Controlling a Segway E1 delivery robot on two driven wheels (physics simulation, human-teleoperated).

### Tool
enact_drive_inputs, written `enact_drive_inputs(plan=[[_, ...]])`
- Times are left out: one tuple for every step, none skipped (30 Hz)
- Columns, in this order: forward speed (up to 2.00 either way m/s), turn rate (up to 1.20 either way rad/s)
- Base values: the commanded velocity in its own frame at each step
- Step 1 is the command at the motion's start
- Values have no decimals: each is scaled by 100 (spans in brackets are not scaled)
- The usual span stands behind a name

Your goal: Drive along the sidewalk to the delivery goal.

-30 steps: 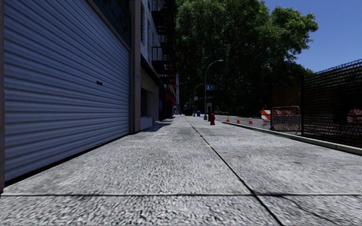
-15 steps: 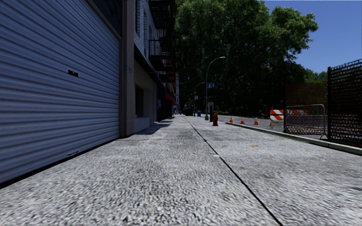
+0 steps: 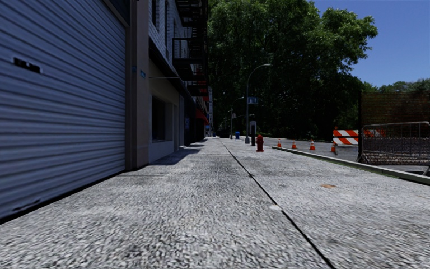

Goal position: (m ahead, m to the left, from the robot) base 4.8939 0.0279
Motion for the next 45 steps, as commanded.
enact_drive_inputs(plan=[[200,0],[200,0],[200,0],[200,0],[200,0],[200,0],[200,0],[200,0],[200,0],[200,0],[200,0],[200,0],[200,0],[200,0],[200,0],[200,0],[200,0],[200,0],[200,0],[200,0],[200,0],[200,0],[200,0],[200,0],[200,0],[200,0],[200,0],[200,0],[200,0],[200,0],[200,0],[200,0],[200,0],[200,0],[200,0],[200,0],[200,0],[200,0],[200,0],[200,0],[200,0],[200,0],[200,0],[200,0],[200,0]])
